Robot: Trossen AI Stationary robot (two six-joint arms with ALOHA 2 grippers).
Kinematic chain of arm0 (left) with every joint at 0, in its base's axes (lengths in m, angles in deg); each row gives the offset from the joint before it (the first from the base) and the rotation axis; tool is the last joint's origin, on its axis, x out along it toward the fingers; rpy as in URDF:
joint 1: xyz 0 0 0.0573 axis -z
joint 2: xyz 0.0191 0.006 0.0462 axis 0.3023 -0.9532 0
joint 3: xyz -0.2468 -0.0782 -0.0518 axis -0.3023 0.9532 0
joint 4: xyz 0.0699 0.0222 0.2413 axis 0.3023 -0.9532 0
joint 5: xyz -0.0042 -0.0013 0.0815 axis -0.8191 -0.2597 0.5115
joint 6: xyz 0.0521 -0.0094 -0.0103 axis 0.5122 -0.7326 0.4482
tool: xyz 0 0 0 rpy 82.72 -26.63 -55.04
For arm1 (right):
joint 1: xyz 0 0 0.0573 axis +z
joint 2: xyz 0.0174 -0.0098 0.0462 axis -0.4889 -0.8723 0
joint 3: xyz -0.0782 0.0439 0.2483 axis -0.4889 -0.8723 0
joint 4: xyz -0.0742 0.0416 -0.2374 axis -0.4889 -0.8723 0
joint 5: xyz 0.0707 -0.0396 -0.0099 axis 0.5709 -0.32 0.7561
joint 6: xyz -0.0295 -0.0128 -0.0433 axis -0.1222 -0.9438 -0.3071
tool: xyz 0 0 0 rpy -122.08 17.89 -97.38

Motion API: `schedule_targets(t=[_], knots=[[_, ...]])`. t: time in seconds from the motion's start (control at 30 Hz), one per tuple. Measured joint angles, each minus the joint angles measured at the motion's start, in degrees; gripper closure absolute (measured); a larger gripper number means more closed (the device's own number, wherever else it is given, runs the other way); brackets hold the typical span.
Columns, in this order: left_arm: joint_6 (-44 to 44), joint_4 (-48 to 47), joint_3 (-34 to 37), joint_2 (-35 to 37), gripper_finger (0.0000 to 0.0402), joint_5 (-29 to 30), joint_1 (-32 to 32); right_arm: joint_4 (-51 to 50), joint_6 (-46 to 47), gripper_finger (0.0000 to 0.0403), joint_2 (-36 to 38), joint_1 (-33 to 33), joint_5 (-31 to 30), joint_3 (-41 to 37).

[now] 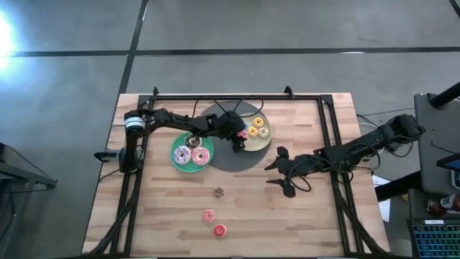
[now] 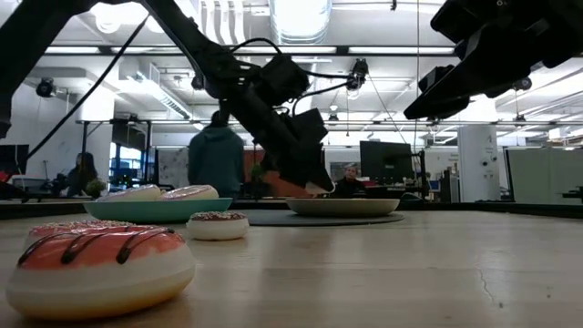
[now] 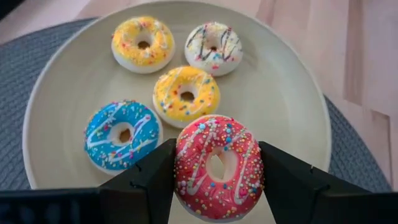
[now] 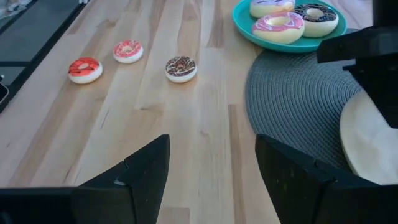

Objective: Pick & Place donuts
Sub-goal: Put the left small pink donut on the brown plate, then put the small brown donut on the brown plate

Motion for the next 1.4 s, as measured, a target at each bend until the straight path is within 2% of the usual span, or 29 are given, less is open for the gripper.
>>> schedule_targets(t=[0.63,0.97,1.13,1.23,1.4], knots=[[-2.4,-3.9,0.1,0.0,0.0213,1.7,-1.8,0.1,0.8,0.0175,0.0,0.0,-0.8,0.0],[-0.7,-3.9,0.1,0.0,0.0158,1.8,-1.8,0.1,0.9,0.0175,0.0,0.0,-0.8,0.0],[0.2,-4.0,0.1,0.0,0.0148,1.9,-1.8,0.1,0.9,0.0175,0.0,0.0,-0.8,0.0],[0.5,-4.8,0.2,1.3,0.0148,1.9,-1.8,0.1,0.8,0.0175,0.0,0.0,-0.8,0.0],[1.6,-11.2,0.1,7.8,0.0147,2.0,-1.3,1.9,0.7,0.0174,-0.1,0.0,-0.8,0.0]])
